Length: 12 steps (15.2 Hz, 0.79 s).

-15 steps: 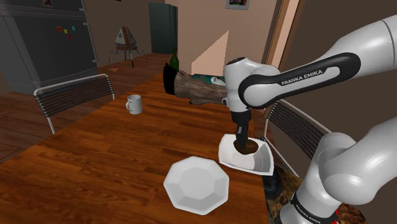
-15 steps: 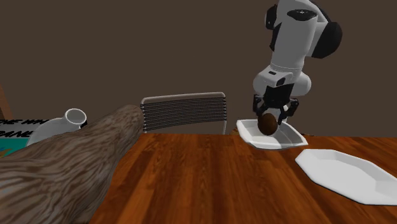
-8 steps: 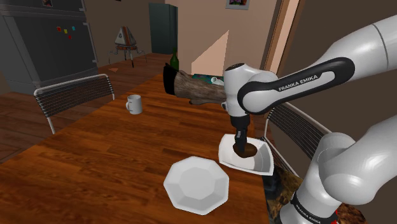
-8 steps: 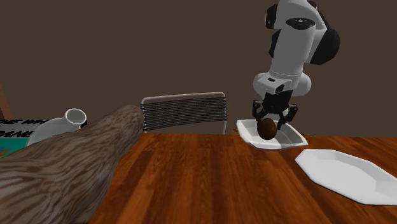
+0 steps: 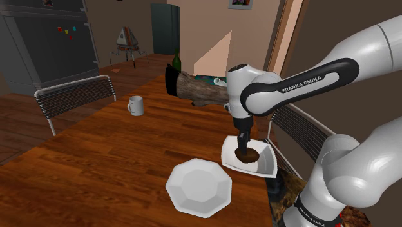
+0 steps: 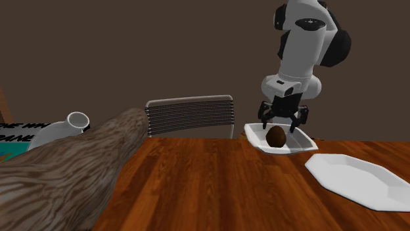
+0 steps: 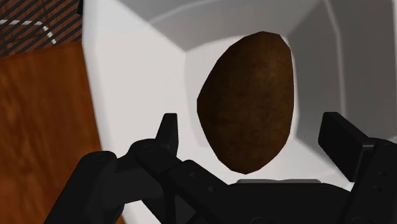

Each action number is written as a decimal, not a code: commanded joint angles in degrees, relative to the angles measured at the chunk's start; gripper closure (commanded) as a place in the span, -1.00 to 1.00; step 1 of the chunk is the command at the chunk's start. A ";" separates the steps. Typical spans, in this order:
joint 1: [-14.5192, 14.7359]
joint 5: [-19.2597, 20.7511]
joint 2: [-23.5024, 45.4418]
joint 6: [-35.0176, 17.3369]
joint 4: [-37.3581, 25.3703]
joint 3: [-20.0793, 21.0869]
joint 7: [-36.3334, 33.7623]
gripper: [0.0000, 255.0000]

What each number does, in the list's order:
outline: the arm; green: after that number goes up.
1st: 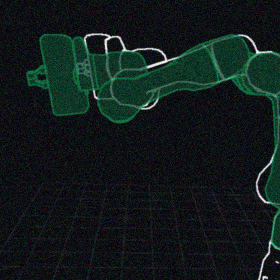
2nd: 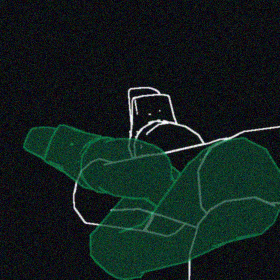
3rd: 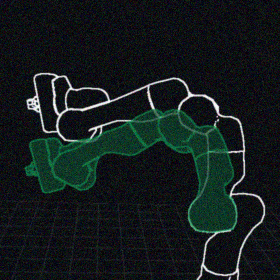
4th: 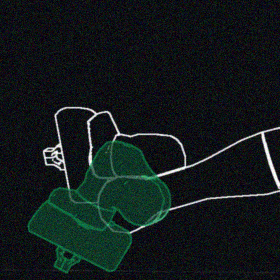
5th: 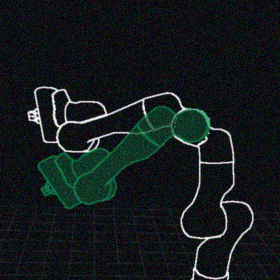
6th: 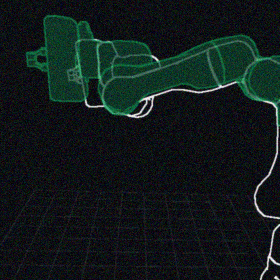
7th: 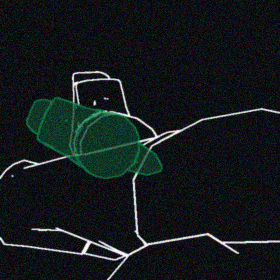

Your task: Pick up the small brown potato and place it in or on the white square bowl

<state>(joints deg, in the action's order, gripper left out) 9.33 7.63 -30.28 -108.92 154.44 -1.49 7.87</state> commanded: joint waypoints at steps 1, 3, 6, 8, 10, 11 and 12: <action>0.00 0.00 0.00 0.00 0.00 0.00 0.00 -1.00; 0.29 -0.49 -0.49 4.06 -3.56 0.35 0.11 -1.00; 0.49 -0.87 -0.58 7.54 -6.92 0.66 0.20 -1.00; 0.49 -0.87 -0.59 7.54 -6.92 0.66 0.20 -1.00; 0.49 -0.87 -0.58 7.54 -6.92 0.66 0.20 -1.00; 0.49 -0.87 -0.58 7.54 -6.92 0.66 0.20 -1.00; 0.49 -0.87 -0.58 7.54 -6.92 0.66 0.20 -1.00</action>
<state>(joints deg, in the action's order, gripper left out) 9.83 6.75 -30.85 -101.40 147.52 -0.83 8.06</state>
